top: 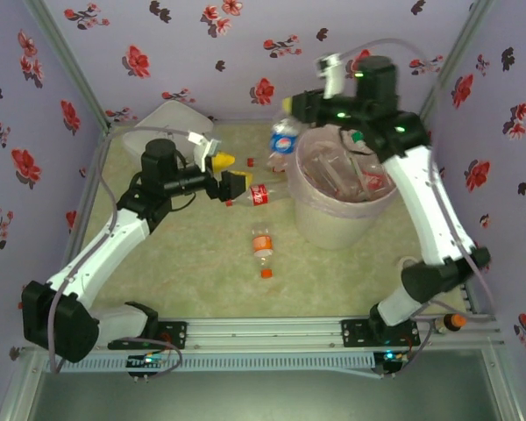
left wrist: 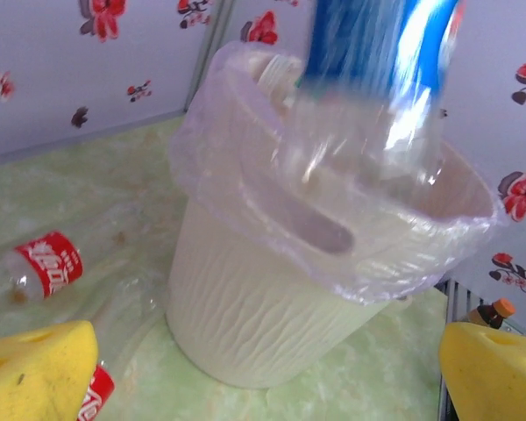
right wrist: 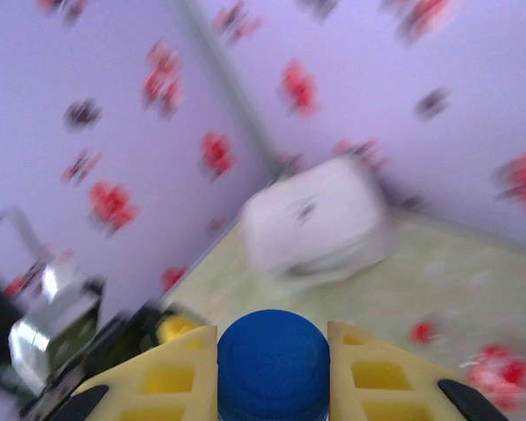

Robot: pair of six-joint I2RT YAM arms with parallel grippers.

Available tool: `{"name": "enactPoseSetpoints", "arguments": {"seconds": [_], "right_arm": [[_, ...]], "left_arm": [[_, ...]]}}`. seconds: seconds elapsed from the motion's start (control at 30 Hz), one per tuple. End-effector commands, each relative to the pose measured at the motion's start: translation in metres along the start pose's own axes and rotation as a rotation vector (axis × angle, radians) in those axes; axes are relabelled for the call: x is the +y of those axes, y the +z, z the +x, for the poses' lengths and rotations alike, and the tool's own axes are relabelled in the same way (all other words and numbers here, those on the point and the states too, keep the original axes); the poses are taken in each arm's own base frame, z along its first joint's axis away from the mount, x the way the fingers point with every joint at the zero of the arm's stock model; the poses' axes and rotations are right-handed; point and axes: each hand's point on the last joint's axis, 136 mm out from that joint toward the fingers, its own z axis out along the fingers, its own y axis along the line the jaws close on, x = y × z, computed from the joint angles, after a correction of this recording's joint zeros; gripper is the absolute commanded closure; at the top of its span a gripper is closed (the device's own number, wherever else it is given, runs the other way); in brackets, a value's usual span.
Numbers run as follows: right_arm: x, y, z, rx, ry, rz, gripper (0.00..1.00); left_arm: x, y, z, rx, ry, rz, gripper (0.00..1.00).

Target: Put the plastic bottles in the bin

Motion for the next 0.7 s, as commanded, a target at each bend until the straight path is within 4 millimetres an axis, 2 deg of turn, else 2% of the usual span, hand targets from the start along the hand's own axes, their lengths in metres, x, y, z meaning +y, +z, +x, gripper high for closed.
{"name": "enactPoseSetpoints", "arguments": {"seconds": [0.0,0.1,0.2,0.23,0.3,0.5,0.67], "right_arm": [[-0.032,-0.062,-0.051,-0.274,-0.023,0.276,1.0],[-0.06,-0.091,-0.053,-0.344,-0.024,0.44,1.0],[-0.079,-0.093,-0.05,-0.364,0.001,0.498,1.0],[-0.083,-0.091,-0.048,-0.364,0.007,0.503,1.0],[-0.095,-0.08,-0.041,-0.344,0.021,0.519,1.0],[-0.123,-0.053,-0.019,-0.307,0.064,0.542,1.0],[-0.14,-0.039,0.015,-0.224,0.115,0.564,1.0]], "left_arm": [[0.023,-0.003,0.016,0.004,-0.061,-0.109,0.0],[0.06,0.0,0.041,0.071,-0.125,-0.27,0.03],[0.098,-0.001,0.06,0.127,-0.199,-0.456,0.05],[0.103,0.001,0.064,0.137,-0.214,-0.476,0.05],[0.109,0.006,0.068,0.142,-0.239,-0.49,0.06],[0.106,0.014,0.075,0.164,-0.235,-0.483,0.06],[0.107,0.013,0.079,0.173,-0.241,-0.49,0.06]]}}
